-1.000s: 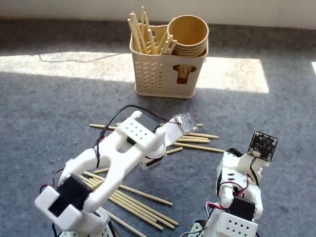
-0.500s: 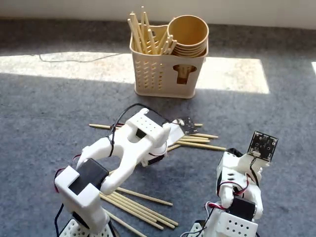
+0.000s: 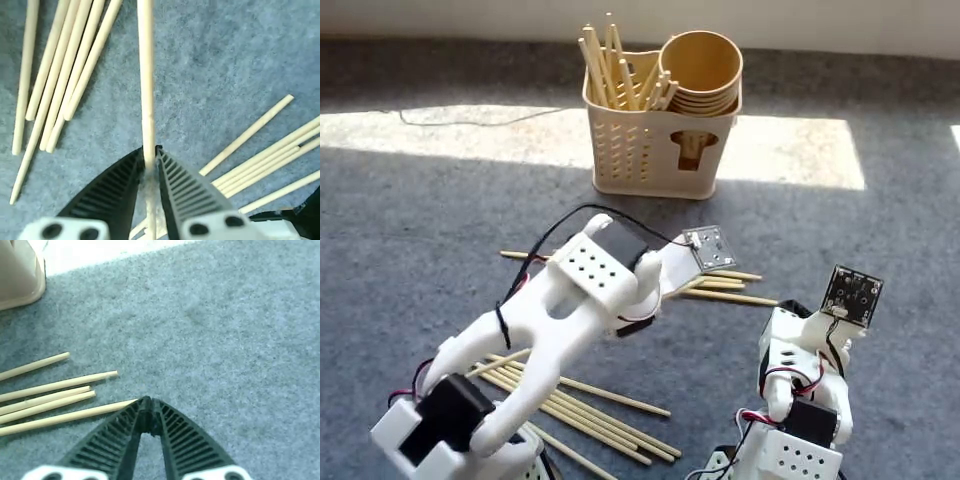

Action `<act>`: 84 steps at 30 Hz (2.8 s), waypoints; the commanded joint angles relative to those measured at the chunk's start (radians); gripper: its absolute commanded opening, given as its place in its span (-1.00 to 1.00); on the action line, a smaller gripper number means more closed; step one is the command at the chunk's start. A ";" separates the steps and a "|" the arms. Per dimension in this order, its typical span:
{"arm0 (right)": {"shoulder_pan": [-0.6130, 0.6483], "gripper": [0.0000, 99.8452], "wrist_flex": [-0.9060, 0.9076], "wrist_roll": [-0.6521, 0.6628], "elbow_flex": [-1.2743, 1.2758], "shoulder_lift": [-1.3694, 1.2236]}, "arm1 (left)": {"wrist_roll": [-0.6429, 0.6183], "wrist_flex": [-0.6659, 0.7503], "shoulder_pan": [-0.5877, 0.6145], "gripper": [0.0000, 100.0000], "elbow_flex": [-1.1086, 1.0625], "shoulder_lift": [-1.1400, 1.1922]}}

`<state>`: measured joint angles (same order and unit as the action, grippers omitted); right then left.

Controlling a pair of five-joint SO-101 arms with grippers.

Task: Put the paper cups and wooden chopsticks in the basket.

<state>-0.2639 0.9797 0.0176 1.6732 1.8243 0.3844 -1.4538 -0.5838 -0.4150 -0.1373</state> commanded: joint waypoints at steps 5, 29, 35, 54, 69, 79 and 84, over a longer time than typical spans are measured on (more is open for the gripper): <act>-0.012 -0.99 -0.024 -0.003 0.119 0.012 | -0.002 -0.081 0.061 -0.99 0.237 -0.183; -0.012 -0.99 -0.024 -0.003 0.119 0.012 | -0.417 0.640 0.271 -0.99 0.848 -0.177; -0.012 -0.99 -0.024 -0.003 0.119 0.012 | -0.517 0.827 0.335 -0.99 0.842 -0.104; -0.012 -0.99 -0.024 -0.003 0.119 0.012 | -0.545 0.752 0.421 -0.78 0.839 0.151; -0.012 -0.99 -0.024 -0.003 0.119 0.012 | -0.437 0.364 0.414 -0.73 0.869 -0.010; -0.012 -0.99 -0.024 -0.003 0.119 0.012 | -0.226 -0.071 0.418 -0.73 0.868 -0.081; -0.012 -0.99 -0.024 -0.003 0.119 0.012 | -0.169 -0.227 0.414 -0.80 0.868 -0.081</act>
<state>-0.2639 0.9797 0.0176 1.6732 1.8243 0.1803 -1.5796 -0.1757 0.4043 -0.1726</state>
